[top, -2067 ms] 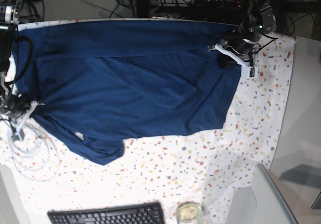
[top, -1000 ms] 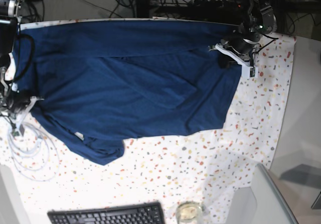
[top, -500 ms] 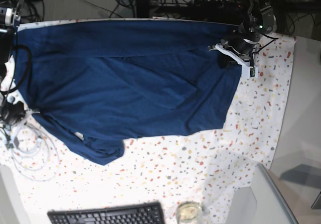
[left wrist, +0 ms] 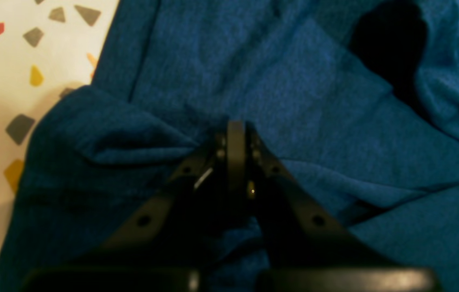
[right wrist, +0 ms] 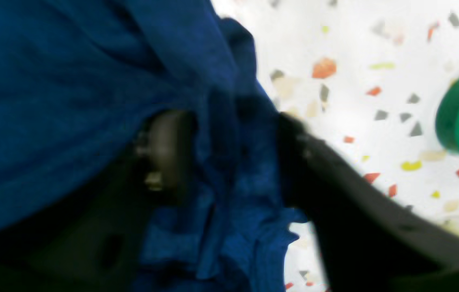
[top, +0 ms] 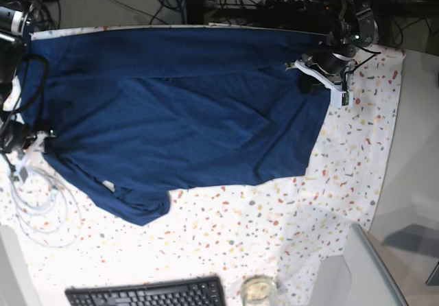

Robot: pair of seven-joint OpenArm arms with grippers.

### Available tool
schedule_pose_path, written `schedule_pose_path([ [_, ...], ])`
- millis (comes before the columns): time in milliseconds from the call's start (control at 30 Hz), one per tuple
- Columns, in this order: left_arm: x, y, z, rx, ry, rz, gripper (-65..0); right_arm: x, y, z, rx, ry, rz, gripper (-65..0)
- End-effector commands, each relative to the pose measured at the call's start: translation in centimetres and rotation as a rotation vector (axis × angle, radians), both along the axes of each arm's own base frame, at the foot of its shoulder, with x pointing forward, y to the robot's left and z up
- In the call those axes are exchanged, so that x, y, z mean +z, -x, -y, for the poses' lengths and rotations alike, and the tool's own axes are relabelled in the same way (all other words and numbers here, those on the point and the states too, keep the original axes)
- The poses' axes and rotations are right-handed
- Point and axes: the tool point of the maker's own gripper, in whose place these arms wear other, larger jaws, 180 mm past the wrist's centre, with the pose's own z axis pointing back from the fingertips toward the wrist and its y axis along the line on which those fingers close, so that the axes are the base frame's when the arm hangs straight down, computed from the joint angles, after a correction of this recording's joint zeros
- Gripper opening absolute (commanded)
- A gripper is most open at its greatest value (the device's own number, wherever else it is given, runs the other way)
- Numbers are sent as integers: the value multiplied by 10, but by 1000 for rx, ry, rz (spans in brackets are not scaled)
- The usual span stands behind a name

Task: Layout the t-shirt on the table in an organized manner, then fold the t-shirt properly

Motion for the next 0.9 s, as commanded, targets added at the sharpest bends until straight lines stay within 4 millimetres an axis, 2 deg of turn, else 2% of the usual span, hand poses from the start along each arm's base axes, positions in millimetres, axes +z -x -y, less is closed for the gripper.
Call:
schedule_pose_path([
  [0, 2, -1, -5, 0, -18, -2, -650, 20, -21, 11, -14, 10, 82, -501],
  [67, 1, 0, -5, 0, -18, -3, -650, 22, -23, 12, -18, 11, 99, -650],
  [167, 1, 0, -5, 0, -18, -3, -650, 25, -25, 16, -16, 24, 106, -624],
  [333, 1, 1, -7, -2, -23, -6, -650, 35, -31, 26, -20, 44, 121, -618],
  [533, 1, 1, -7, -2, -23, -8, -650, 32, -28, 40, -54, 147, 78, -612],
  [600, 1, 1, -7, -2, -23, -6, -650, 25, -25, 32, -38, 156, 52, -575],
  [667, 3, 1, -7, -4, -26, -4, -650, 23, -21, 29, -37, 163, 17, -471],
  [767, 9, -3, -7, -6, -30, 13, -650, 49, -38, 28, -22, 196, 88, -339],
  [800, 13, -6, -8, -8, -35, 25, -650, 61, -45, 26, -10, 212, 124, -315],
  [867, 19, -10, -8, -12, -42, 44, -650, 75, -60, 7, 33, 201, 184, -293],
])
